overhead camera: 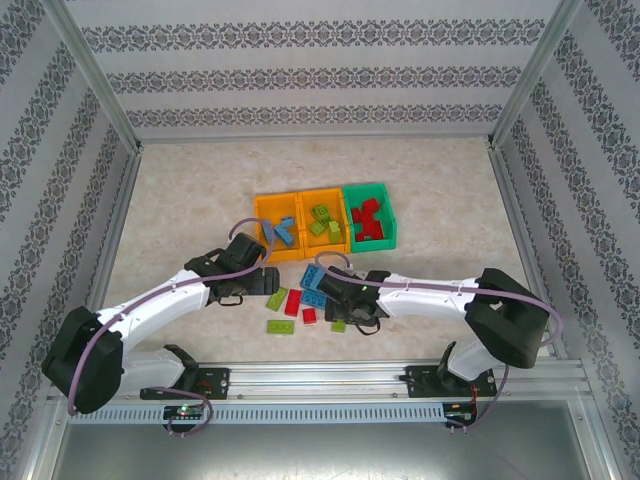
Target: Sort the legos into containers by color
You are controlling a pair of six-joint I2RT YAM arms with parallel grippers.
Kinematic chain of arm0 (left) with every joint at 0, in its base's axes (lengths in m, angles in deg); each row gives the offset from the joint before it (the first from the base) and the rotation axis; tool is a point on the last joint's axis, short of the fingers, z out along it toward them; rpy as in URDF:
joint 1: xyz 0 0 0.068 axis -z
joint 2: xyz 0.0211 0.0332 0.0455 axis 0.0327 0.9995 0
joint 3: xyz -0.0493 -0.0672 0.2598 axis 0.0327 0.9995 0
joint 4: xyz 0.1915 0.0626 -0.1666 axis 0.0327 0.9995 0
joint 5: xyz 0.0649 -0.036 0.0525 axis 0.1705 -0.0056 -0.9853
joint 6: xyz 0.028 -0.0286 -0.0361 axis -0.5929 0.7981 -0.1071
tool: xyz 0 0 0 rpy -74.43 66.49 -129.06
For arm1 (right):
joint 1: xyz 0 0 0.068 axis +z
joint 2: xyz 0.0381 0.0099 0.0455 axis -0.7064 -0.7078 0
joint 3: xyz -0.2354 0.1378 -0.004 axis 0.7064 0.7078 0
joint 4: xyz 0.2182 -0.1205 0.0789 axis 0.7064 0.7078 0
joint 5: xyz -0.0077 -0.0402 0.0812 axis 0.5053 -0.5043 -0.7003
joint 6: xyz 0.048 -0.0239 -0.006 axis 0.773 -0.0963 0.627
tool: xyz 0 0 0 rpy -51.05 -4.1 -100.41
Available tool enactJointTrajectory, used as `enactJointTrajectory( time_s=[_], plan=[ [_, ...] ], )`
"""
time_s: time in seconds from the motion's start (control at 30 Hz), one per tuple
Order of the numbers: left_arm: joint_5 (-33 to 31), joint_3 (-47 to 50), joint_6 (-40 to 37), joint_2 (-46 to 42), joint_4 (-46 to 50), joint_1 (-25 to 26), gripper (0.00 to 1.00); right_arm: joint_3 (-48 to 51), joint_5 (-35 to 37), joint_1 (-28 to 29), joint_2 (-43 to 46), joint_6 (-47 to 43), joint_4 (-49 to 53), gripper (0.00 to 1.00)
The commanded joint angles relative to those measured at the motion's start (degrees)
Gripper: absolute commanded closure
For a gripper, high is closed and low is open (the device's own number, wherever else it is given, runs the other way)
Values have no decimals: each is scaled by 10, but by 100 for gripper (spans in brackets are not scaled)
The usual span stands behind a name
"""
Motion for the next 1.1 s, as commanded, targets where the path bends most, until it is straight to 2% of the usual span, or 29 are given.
enactJointTrajectory(
  time_s=[0.0,0.17,0.23,0.43,0.5,0.57,0.63,0.73,1.07],
  plan=[
    [-22,-13,-3,-10,22,6,10,-20,-7,11,-22,24,34,32],
    [-26,-10,-7,-9,23,6,9,-24,-17,10,-45,18,42,42],
    [-30,-11,-8,-9,25,6,9,-30,-10,11,-49,12,58,42],
    [-31,-10,-8,-8,22,6,9,-28,-3,11,-29,0,59,50],
    [-29,-9,-6,-9,22,6,9,-28,-6,10,-29,4,63,44],
    [-27,-8,-3,-9,21,6,9,-28,-8,11,-26,13,68,32],
    [-25,-6,-3,-9,18,6,9,-25,-9,11,-15,25,66,23],
    [-22,-1,-2,-9,11,6,9,-23,5,10,6,37,79,17],
    [0,21,-19,-8,-25,6,9,16,-34,23,56,161,58,19]
  ],
)
